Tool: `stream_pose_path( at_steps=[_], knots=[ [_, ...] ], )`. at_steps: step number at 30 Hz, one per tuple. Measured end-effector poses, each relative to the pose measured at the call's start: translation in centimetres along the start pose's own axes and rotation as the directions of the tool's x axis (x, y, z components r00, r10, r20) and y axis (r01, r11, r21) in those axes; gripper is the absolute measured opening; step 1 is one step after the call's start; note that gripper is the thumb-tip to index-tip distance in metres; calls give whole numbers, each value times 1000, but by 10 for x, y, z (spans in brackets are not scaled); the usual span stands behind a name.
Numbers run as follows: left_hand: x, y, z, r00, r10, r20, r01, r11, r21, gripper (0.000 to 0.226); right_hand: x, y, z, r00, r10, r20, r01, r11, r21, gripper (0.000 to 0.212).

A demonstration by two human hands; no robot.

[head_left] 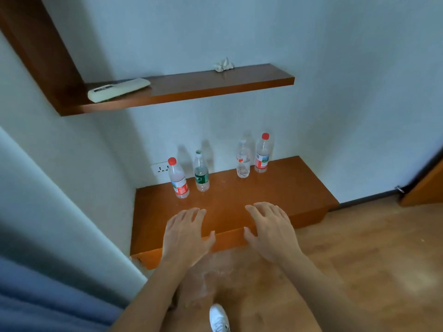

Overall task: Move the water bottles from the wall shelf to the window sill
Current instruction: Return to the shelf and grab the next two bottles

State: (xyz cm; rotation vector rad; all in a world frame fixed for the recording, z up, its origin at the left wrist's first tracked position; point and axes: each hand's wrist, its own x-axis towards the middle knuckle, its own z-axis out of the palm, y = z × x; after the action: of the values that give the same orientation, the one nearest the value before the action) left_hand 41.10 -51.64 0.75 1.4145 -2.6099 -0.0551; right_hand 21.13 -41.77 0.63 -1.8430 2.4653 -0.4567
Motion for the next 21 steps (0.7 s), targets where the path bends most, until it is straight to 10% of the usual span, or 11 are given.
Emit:
stream_pose_path(
  at_steps=[21],
  knots=[
    [174, -138, 96, 888, -456, 56, 460, 881, -112, 59, 283, -21, 114, 984, -71, 164, 37, 979, 201, 65]
  ],
)
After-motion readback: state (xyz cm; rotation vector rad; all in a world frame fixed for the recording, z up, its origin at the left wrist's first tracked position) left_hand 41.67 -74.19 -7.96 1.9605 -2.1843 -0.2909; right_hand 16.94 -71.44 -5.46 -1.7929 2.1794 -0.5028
